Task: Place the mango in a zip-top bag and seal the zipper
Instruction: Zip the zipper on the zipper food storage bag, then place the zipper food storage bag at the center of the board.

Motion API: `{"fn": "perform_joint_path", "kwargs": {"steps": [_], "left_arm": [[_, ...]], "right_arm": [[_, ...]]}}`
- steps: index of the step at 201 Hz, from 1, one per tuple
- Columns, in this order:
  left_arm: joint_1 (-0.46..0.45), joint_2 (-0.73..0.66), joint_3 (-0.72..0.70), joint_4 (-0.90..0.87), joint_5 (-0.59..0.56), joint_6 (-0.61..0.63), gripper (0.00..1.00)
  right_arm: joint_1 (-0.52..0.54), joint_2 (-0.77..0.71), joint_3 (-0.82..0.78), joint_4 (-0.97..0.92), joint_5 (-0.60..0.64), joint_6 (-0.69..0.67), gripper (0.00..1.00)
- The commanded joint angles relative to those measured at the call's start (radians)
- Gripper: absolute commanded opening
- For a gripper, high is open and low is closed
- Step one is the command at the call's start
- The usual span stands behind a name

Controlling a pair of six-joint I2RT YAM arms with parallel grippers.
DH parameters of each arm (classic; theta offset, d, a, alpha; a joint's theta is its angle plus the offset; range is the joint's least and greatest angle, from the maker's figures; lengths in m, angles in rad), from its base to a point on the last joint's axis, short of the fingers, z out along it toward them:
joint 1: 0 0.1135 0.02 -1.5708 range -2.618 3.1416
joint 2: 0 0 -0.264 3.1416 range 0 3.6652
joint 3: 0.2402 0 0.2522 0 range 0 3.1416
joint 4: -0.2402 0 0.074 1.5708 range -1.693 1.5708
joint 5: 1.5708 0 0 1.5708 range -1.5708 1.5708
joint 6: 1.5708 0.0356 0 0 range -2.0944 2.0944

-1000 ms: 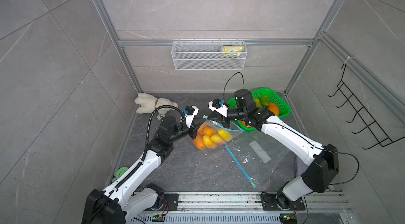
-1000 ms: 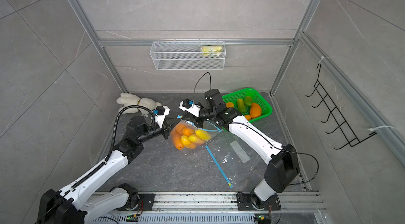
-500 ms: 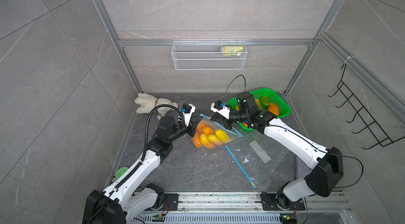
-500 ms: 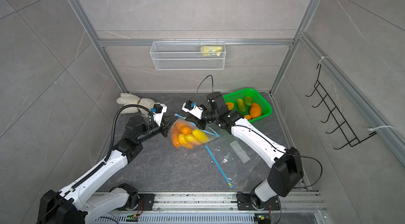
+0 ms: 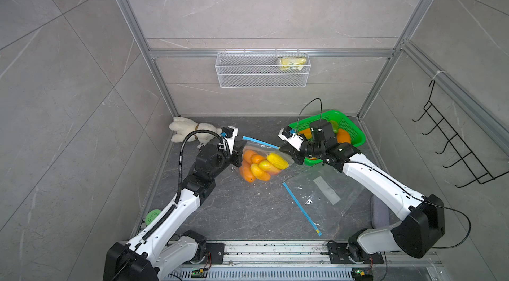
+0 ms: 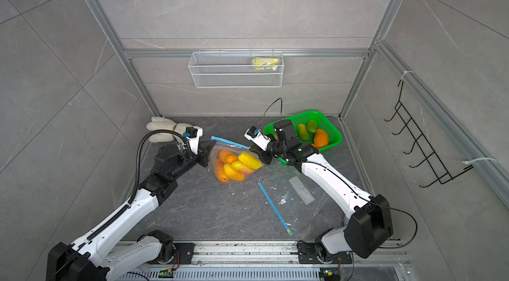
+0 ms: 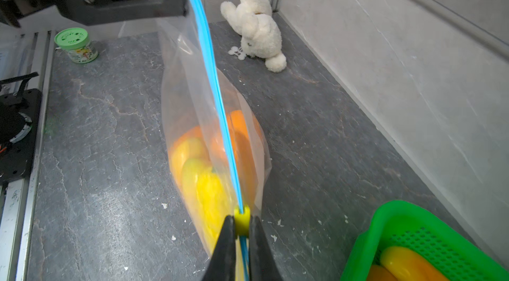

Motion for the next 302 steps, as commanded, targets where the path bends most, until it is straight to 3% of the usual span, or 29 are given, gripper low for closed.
{"fn": "perform_joint_path", "kwargs": {"steps": [1,32,89,109,122,145,185,217,262,280,290,302], "left_arm": [[0.038,-0.042,0.051,0.015,-0.16,-0.021,0.0],[0.048,-0.023,0.073,-0.009,-0.199,-0.024,0.0],[0.057,0.039,0.145,-0.06,-0.278,-0.056,0.0],[0.057,0.104,0.202,-0.043,-0.28,-0.074,0.0],[0.057,0.178,0.294,-0.062,-0.295,-0.076,0.0],[0.059,0.327,0.499,-0.088,-0.282,-0.045,0.0],[0.094,0.506,0.751,-0.08,-0.174,-0.047,0.0],[0.095,0.513,0.705,-0.014,-0.117,-0.038,0.0],[0.09,0.467,0.456,0.127,-0.013,-0.141,0.0],[0.087,0.465,0.4,0.11,-0.011,-0.168,0.0],[0.087,0.463,0.361,0.119,-0.02,-0.18,0.06],[0.087,0.461,0.328,0.124,-0.029,-0.191,0.05]], "right_arm": [[-0.069,-0.039,-0.048,-0.044,0.077,0.061,0.0],[-0.128,-0.03,-0.087,0.03,0.08,0.153,0.0],[-0.133,0.025,-0.067,0.105,0.093,0.23,0.0],[-0.133,0.01,-0.06,0.211,0.021,0.329,0.17],[-0.144,-0.022,-0.075,0.3,0.015,0.412,0.41],[-0.186,-0.114,-0.181,0.493,0.023,0.53,0.73],[-0.198,-0.217,-0.187,0.303,0.102,0.541,0.9],[-0.198,-0.316,-0.297,0.3,0.077,0.592,0.99],[-0.195,-0.388,-0.419,0.265,0.062,0.655,0.99],[-0.198,-0.404,-0.456,0.269,0.109,0.661,1.0],[-0.198,-0.405,-0.464,0.259,0.124,0.666,1.0],[-0.198,-0.4,-0.465,0.245,0.122,0.67,1.0]]}}
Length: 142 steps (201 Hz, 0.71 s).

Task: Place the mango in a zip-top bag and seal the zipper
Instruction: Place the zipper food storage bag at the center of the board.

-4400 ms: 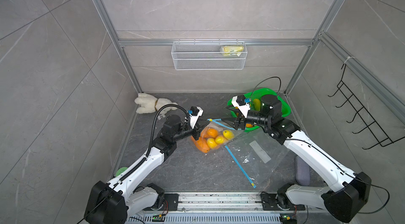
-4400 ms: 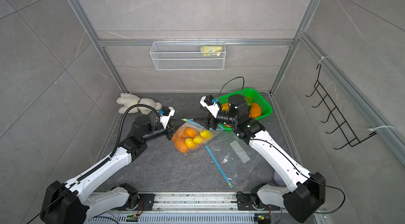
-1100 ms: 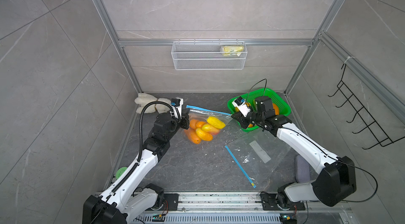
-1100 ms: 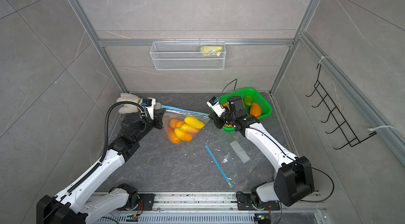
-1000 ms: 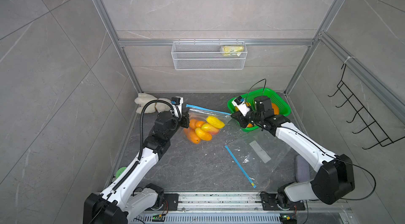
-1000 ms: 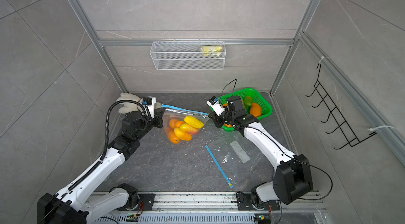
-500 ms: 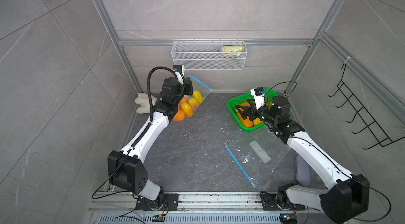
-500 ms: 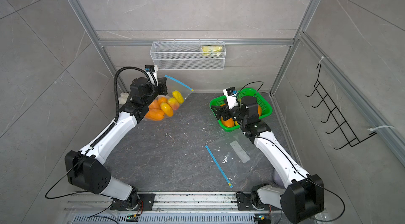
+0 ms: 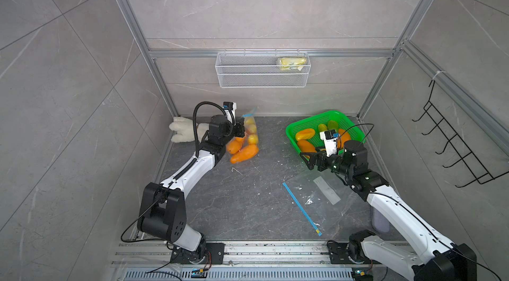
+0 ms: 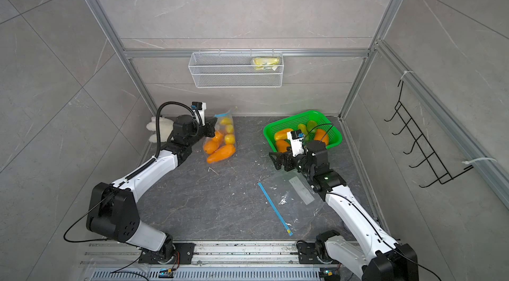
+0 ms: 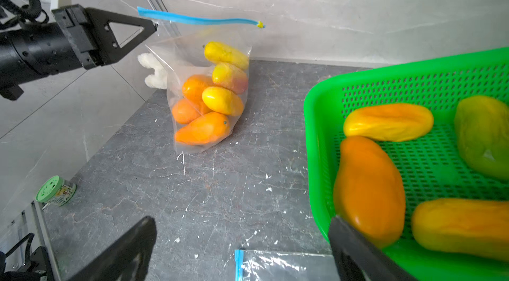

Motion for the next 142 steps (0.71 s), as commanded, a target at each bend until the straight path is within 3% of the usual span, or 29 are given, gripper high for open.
{"fn": "perform_joint_path", "kwargs": {"steps": [1,11,31,49,68,77,88,109,125,142], "left_arm": [[-0.003,-0.042,-0.034,0.096,0.019,-0.057,0.04],[-0.003,-0.043,-0.046,0.089,0.018,-0.072,0.0],[-0.007,-0.05,-0.054,0.067,0.033,-0.085,0.01],[-0.015,-0.062,-0.062,0.045,0.037,-0.086,0.09],[-0.017,-0.076,-0.076,0.025,0.045,-0.099,0.24],[-0.017,-0.086,-0.084,0.011,0.046,-0.108,0.36],[-0.017,-0.103,-0.104,0.006,0.041,-0.109,0.41],[-0.017,-0.135,-0.13,-0.027,0.001,-0.109,0.76],[-0.017,-0.157,-0.119,-0.105,-0.028,-0.102,0.81],[-0.017,-0.196,-0.11,-0.193,-0.068,-0.107,0.94]], "right_arm": [[0.001,-0.018,-0.012,-0.027,0.029,0.031,1.0],[0.0,-0.014,-0.015,-0.032,0.028,0.037,1.0],[0.0,-0.012,-0.02,-0.045,0.034,0.04,1.0],[0.001,-0.014,-0.029,-0.052,0.041,0.041,1.0],[0.0,-0.019,-0.039,-0.063,0.058,0.034,1.0],[0.001,-0.023,-0.041,-0.069,0.068,0.03,1.0],[0.001,-0.031,-0.049,-0.071,0.073,0.021,1.0],[0.0,-0.04,-0.055,-0.075,0.088,0.013,1.0],[0.0,-0.04,-0.052,-0.082,0.115,0.017,1.0],[-0.001,-0.041,-0.04,-0.102,0.173,0.054,1.0]]}}
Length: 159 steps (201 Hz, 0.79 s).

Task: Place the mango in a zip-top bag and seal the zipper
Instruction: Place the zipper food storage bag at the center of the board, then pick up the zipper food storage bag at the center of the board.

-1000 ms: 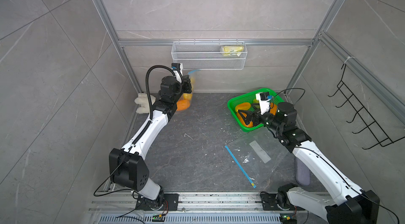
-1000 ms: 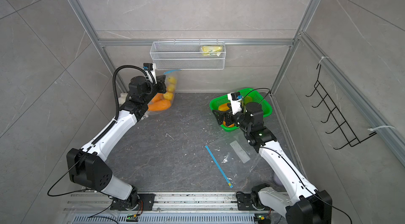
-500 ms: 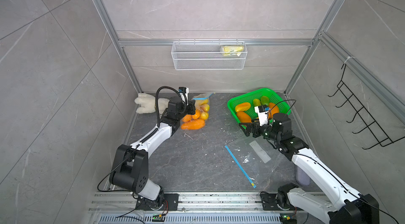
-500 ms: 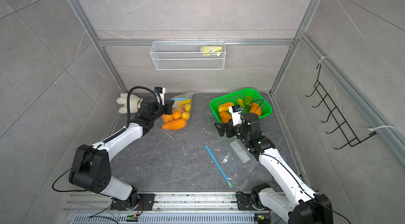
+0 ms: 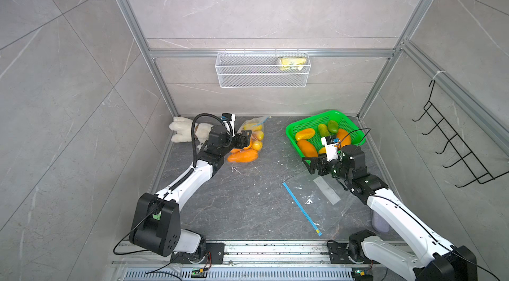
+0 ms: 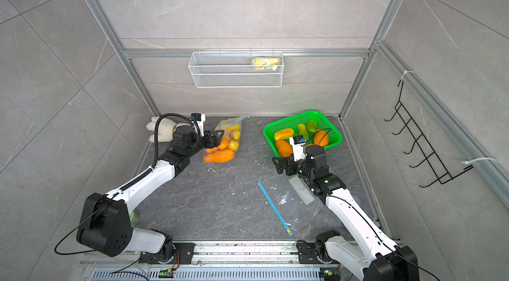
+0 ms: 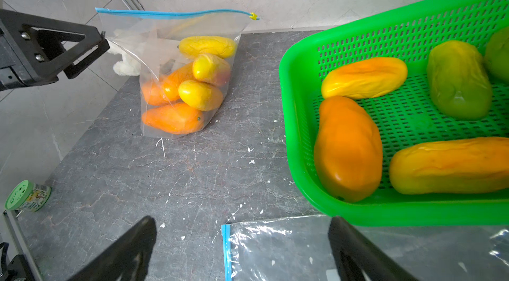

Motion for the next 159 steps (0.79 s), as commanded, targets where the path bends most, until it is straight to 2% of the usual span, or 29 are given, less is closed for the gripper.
{"fn": "perform_joint_path", "kwargs": {"steps": [1,11,50,72,88,109,121,133,147,159], "left_arm": [[-0.001,-0.08,0.021,-0.117,-0.066,-0.003,0.94],[0.0,-0.112,0.025,-0.17,-0.09,-0.01,1.0],[-0.001,-0.258,0.032,-0.363,-0.128,-0.041,1.0],[-0.001,-0.322,0.008,-0.411,-0.112,-0.065,1.0],[-0.001,-0.358,-0.021,-0.414,-0.064,-0.103,1.0],[-0.001,-0.397,-0.094,-0.357,0.04,-0.162,1.0],[-0.003,-0.419,-0.134,-0.328,0.069,-0.193,1.0],[-0.004,-0.439,-0.171,-0.303,0.083,-0.215,1.0],[-0.004,-0.459,-0.207,-0.282,0.096,-0.236,1.0],[-0.005,-0.475,-0.228,-0.279,0.107,-0.246,1.0]], "right_arm": [[-0.001,-0.017,0.007,-0.041,0.086,0.032,1.0],[0.0,-0.018,0.018,-0.056,0.115,0.059,1.0],[0.001,0.022,0.101,-0.221,0.237,0.17,1.0],[0.003,0.059,0.16,-0.433,0.317,0.21,1.0],[0.033,0.013,0.119,-0.501,0.336,0.233,0.99],[0.179,-0.044,0.053,-0.559,0.395,0.269,1.0],[0.288,-0.018,0.052,-0.626,0.459,0.305,0.99],[0.382,0.029,0.051,-0.652,0.469,0.327,0.97],[0.484,0.105,0.063,-0.675,0.494,0.35,0.87],[0.567,0.17,0.083,-0.694,0.513,0.365,0.82]]}}
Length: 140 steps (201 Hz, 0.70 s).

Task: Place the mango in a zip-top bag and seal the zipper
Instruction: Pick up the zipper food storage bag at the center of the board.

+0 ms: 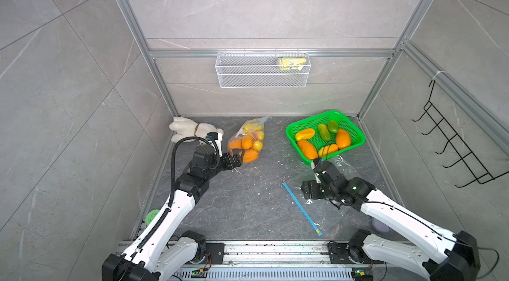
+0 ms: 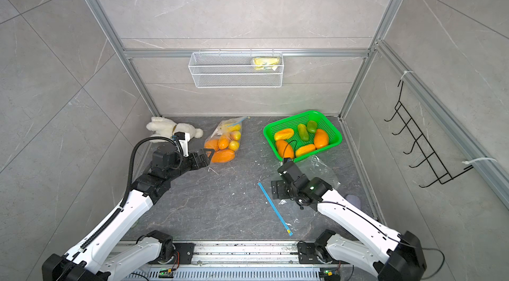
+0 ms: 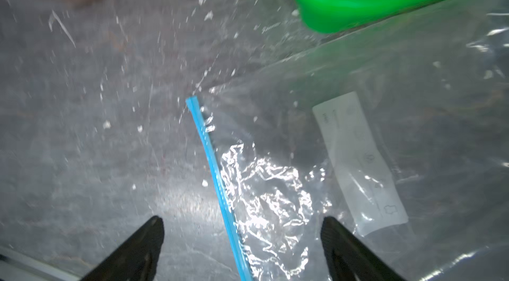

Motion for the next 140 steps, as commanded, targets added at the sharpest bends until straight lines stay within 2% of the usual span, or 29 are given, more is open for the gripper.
{"fn": "perform_joint_path", "kwargs": {"steps": [1,20,39,107,140], "left_arm": [[-0.006,-0.047,-0.025,0.063,0.067,-0.06,1.0],[-0.005,-0.079,-0.056,0.063,0.072,-0.067,1.0],[-0.005,-0.104,-0.083,0.065,0.06,-0.066,1.0],[-0.005,-0.104,-0.112,0.086,0.056,-0.07,1.0],[-0.005,-0.103,-0.113,0.087,0.056,-0.07,1.0]], "right_arm": [[0.134,0.113,0.017,-0.118,0.086,0.068,0.82],[0.25,0.209,0.037,-0.146,0.112,0.085,0.76],[0.285,0.306,0.069,-0.191,0.136,0.106,0.7],[0.294,0.404,0.04,-0.141,0.074,0.058,0.64],[0.287,0.422,0.023,-0.117,0.087,0.06,0.56]]}}
